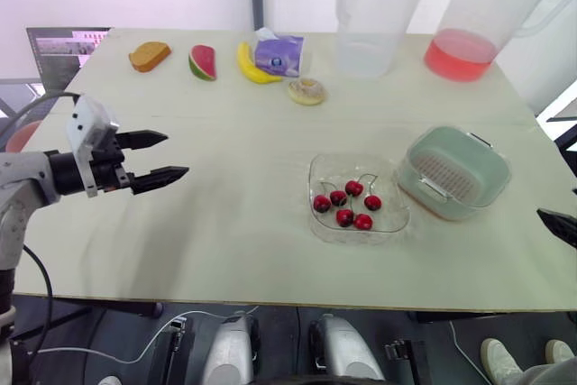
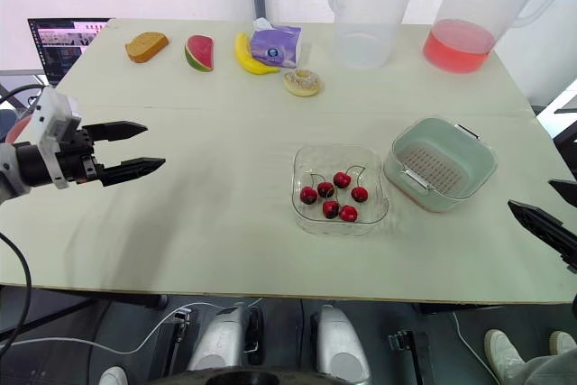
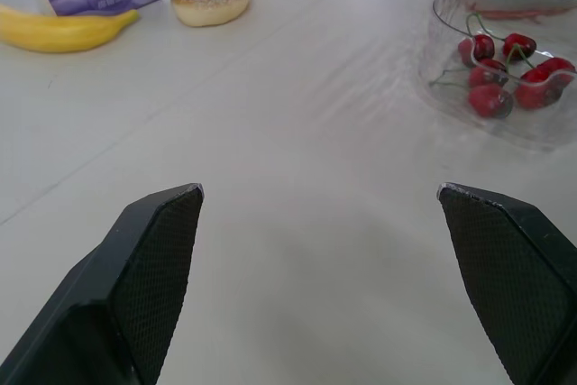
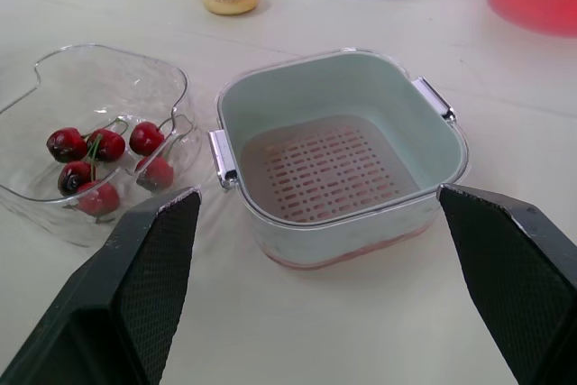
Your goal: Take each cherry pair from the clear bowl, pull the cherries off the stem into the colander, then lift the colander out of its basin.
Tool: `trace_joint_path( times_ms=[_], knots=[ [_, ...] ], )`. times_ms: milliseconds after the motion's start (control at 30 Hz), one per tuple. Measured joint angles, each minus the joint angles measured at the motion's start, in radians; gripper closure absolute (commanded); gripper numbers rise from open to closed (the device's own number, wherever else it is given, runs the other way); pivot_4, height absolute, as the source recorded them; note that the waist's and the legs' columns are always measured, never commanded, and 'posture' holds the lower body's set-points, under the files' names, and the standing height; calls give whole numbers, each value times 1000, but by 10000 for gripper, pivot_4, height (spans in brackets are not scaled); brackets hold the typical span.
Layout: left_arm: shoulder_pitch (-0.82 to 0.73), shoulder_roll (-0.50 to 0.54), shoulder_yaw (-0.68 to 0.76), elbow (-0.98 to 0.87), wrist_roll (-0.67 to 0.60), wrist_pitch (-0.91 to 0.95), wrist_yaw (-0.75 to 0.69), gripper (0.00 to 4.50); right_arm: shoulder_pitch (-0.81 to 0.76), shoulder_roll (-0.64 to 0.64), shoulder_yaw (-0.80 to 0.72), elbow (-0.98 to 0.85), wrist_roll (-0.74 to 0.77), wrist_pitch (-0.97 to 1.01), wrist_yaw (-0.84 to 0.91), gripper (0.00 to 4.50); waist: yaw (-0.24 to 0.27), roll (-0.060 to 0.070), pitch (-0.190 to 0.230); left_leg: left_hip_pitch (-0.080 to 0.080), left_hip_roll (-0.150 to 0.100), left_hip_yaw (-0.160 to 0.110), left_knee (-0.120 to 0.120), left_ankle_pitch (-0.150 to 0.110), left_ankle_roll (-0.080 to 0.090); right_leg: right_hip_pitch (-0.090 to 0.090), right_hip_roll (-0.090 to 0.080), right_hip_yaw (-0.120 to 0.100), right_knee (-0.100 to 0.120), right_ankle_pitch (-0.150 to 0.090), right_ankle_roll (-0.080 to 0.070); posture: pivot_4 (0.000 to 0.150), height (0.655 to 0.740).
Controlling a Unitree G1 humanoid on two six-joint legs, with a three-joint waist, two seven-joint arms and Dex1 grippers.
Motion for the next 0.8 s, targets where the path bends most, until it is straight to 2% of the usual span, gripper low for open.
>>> trace_joint_path(
  times_ms=[800],
  knots=[
    [0,-9,0,15,20,-22,8,1289,2,0,0,2,-3,-9,1,0,0,0,0,0,0,0,0,0,0,0,0,0,0,0,0,1500,7400]
  ],
)
